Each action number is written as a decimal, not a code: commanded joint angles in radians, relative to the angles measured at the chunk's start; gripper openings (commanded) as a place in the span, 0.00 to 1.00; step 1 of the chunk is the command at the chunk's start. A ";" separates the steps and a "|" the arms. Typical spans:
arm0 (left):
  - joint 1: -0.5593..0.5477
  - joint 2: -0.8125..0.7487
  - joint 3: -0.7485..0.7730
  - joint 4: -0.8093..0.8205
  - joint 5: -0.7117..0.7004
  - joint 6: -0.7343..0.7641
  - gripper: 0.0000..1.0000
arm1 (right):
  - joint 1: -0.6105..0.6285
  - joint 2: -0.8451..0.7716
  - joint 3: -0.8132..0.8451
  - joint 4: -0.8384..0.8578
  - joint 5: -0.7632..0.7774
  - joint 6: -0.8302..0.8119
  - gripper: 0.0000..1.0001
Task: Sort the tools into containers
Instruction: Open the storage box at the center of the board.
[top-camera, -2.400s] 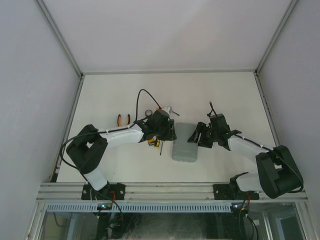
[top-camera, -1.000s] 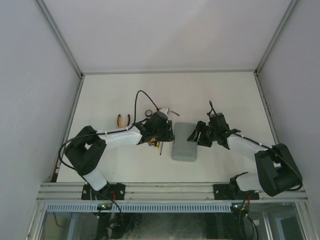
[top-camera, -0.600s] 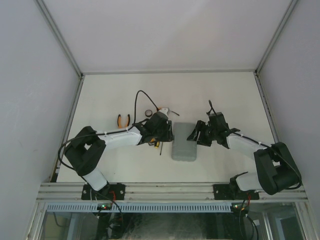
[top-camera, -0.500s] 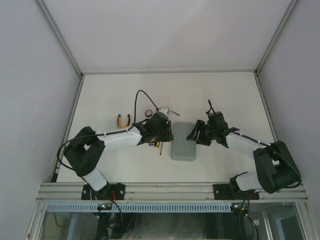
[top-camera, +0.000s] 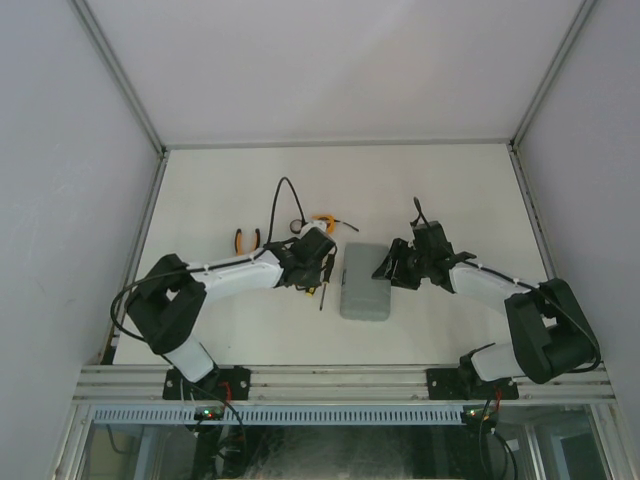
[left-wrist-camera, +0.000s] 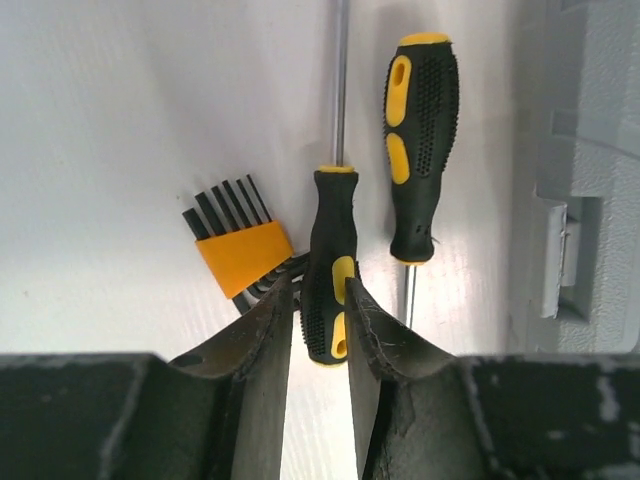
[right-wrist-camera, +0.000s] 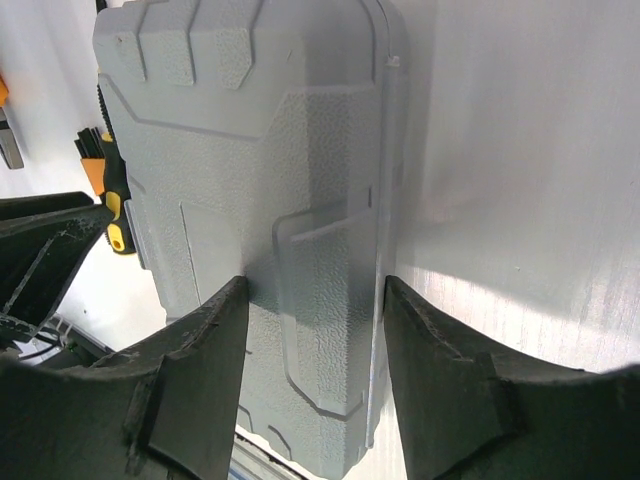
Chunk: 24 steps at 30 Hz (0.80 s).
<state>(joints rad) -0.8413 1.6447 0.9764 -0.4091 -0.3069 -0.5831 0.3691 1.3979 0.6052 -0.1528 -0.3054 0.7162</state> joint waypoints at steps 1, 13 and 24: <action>-0.001 -0.088 0.044 -0.036 -0.053 0.023 0.32 | -0.005 0.035 -0.029 -0.123 0.158 -0.032 0.52; 0.007 -0.187 0.032 0.151 0.185 -0.010 0.50 | 0.011 -0.042 -0.028 -0.083 0.121 -0.046 0.53; 0.015 -0.082 0.023 0.287 0.317 -0.083 0.50 | 0.017 -0.036 -0.030 -0.089 0.114 -0.051 0.53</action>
<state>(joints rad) -0.8345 1.5513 0.9764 -0.2115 -0.0498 -0.6270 0.3805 1.3617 0.5980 -0.1680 -0.2619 0.7105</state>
